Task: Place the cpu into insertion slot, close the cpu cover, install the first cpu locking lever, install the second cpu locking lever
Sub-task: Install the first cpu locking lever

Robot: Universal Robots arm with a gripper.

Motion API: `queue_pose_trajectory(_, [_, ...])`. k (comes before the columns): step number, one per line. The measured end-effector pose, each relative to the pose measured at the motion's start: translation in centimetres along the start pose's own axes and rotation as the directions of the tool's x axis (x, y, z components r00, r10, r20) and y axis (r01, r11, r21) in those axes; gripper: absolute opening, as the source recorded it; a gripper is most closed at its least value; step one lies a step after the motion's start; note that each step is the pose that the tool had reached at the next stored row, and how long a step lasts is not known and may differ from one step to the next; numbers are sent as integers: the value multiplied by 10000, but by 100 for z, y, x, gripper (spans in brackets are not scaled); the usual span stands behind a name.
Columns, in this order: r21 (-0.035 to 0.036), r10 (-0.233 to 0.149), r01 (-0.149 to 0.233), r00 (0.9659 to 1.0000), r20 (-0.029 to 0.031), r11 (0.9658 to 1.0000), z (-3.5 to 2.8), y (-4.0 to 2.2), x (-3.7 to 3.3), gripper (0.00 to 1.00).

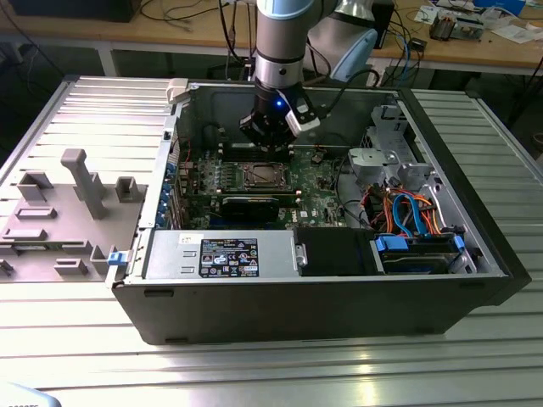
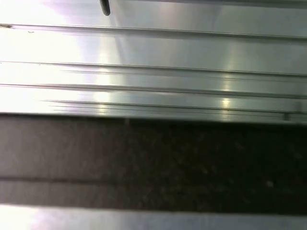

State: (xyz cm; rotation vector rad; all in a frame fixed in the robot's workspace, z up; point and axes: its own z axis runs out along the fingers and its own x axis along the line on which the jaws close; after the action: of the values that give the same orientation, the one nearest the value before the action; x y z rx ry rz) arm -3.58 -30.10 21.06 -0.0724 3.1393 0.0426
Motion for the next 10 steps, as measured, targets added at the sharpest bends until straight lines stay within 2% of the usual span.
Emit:
queue_pose_trajectory(1, [2,0,0,10000,0,10000,0,-12,1,11])
queue_pose_trajectory(6, [3,0,0,10000,0,10000,-6,-205,9,11])
queue_pose_trajectory(10, [4,1,-1,10000,-2,10000,-10,-250,9,11])
